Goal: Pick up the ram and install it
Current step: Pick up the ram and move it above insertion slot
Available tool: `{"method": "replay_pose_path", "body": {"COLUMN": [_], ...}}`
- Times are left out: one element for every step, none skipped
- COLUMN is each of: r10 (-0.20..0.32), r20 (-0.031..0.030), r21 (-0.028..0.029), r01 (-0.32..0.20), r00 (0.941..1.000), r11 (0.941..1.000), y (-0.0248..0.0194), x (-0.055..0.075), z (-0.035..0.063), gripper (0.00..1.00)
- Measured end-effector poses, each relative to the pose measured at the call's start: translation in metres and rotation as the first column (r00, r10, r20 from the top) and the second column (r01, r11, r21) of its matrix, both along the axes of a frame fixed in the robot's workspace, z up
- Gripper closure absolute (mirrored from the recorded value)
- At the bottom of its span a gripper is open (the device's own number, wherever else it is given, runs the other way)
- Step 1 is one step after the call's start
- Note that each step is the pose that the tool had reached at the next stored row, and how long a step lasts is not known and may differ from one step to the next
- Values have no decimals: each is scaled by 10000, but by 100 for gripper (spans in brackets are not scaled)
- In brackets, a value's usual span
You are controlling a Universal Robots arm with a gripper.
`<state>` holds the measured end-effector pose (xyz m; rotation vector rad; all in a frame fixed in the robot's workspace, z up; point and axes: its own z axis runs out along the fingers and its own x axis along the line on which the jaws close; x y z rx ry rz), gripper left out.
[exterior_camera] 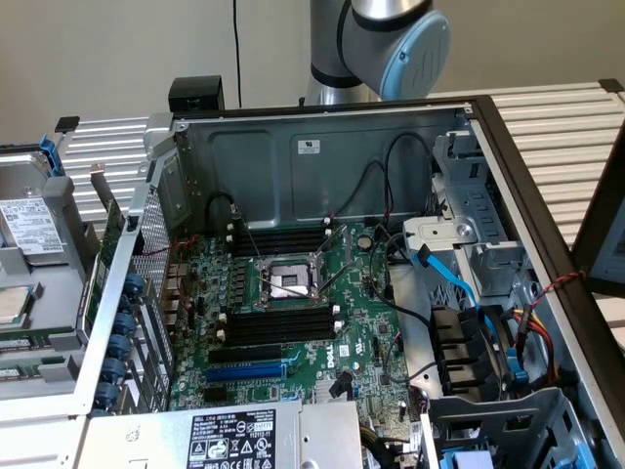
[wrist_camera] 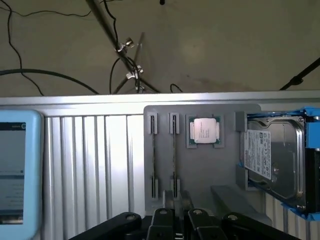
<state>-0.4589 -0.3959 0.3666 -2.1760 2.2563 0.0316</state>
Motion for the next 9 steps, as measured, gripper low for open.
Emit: {"method": "replay_pose_path", "body": {"r10": [31, 60, 88, 116, 148, 178, 208, 232, 248], "r20": [27, 48, 61, 70, 80, 87, 92, 97, 100], "r21": [0, 0, 0, -1, -1, 0, -1, -1, -1], "r01": [-31, -60, -88, -116, -148, -178, -208, -232, -248], "r00": [10000, 10000, 9999, 9999, 9999, 9998, 9997, 9997, 9996], "r11": [10000, 10000, 10000, 9999, 9999, 9998, 9998, 9997, 9997], "y": [0, 0, 0, 0, 0, 0, 0, 0, 1], "x": [-2, -3, -4, -5, -7, -9, -11, -14, -19], "z": [-7, -16, -27, -39, -54, -69, -83, -99, -116], "gripper": [76, 76, 70, 64, 64, 58, 58, 58, 58]}}
